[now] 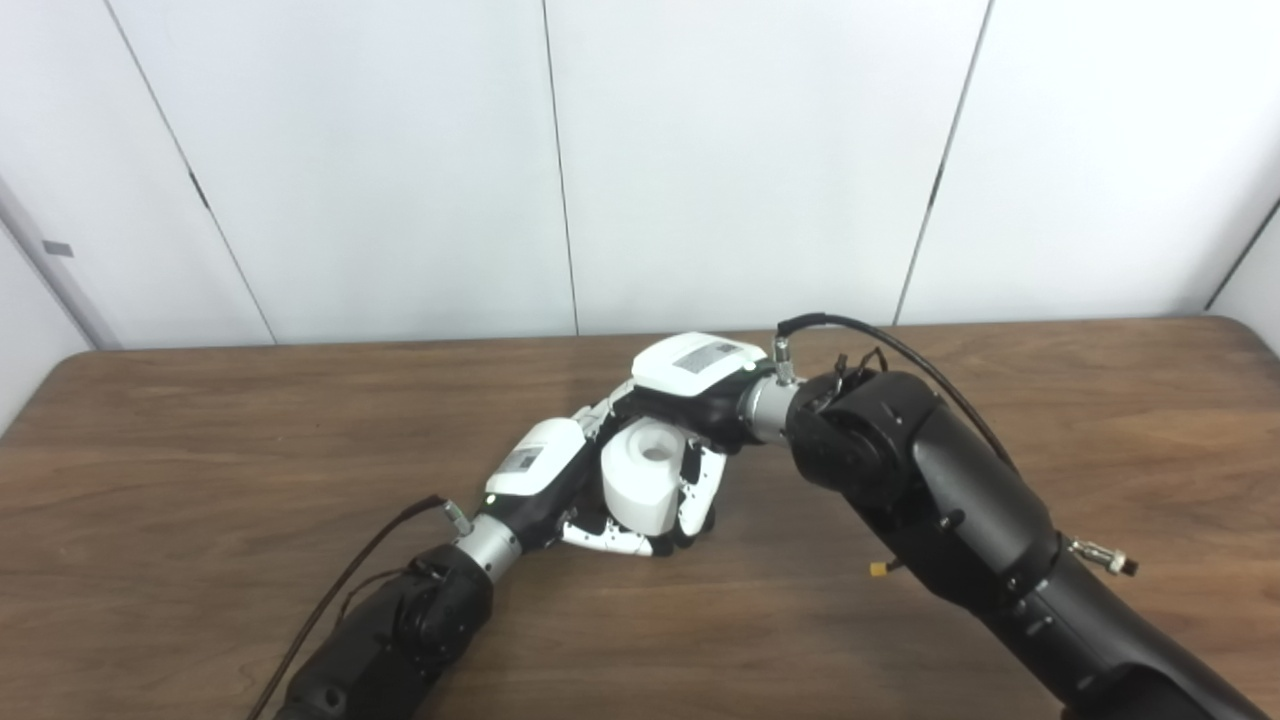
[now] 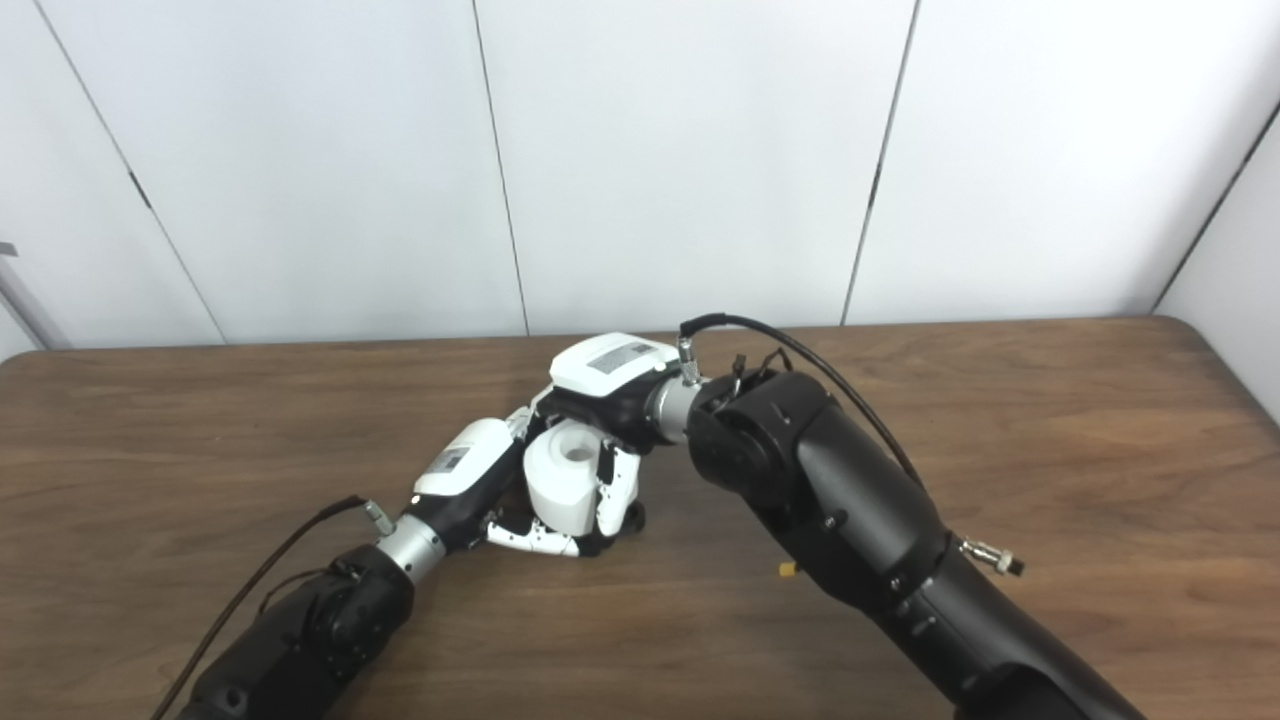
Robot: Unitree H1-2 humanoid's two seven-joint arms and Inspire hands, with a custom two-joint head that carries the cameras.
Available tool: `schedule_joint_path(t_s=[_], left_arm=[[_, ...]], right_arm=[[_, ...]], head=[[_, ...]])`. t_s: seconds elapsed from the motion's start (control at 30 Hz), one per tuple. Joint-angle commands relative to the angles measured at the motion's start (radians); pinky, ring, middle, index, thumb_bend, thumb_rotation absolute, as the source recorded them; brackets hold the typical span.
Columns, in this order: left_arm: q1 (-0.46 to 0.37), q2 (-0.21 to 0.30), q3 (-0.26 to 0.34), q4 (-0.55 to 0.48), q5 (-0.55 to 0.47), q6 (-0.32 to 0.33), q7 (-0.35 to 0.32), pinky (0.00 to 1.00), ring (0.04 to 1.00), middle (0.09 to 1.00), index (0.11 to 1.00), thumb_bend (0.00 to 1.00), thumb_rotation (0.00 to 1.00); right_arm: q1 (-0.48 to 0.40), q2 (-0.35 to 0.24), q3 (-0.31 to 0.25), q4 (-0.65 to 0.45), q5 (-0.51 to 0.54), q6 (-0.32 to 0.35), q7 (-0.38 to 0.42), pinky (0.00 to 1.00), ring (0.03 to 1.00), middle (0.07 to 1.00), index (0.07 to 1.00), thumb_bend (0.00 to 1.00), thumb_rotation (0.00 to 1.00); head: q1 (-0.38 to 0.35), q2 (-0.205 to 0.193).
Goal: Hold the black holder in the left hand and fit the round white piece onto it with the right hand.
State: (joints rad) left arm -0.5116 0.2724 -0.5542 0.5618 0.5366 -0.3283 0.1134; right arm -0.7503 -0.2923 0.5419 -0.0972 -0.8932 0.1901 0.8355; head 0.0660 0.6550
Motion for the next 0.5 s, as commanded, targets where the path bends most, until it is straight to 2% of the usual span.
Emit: schedule_joint_path(t_s=[0.0,0.27,0.47], left_arm=[[0.088,-0.023,-0.060,0.047,0.058,0.036,-0.093,1.00,1.000,0.950,0.481,0.52,0.07],[0.084,-0.022,-0.059,0.062,0.059,0.024,-0.083,1.00,1.000,0.949,0.482,0.53,0.07],[0.082,-0.022,-0.057,0.070,0.055,0.019,-0.084,1.00,1.000,0.946,0.482,0.52,0.07]], right_arm=[[-0.042,0.005,-0.025,-0.033,0.001,-0.009,-0.030,0.63,0.781,0.871,0.958,0.95,0.24],[-0.079,-0.002,-0.071,-0.088,0.014,0.008,-0.012,0.62,0.798,0.902,1.000,0.98,0.24],[-0.124,-0.031,-0.100,-0.142,0.023,0.028,0.057,0.58,0.793,0.913,1.000,1.00,0.26]], head=[[0.000,0.001],[-0.007,0.004],[-0.009,0.001]])
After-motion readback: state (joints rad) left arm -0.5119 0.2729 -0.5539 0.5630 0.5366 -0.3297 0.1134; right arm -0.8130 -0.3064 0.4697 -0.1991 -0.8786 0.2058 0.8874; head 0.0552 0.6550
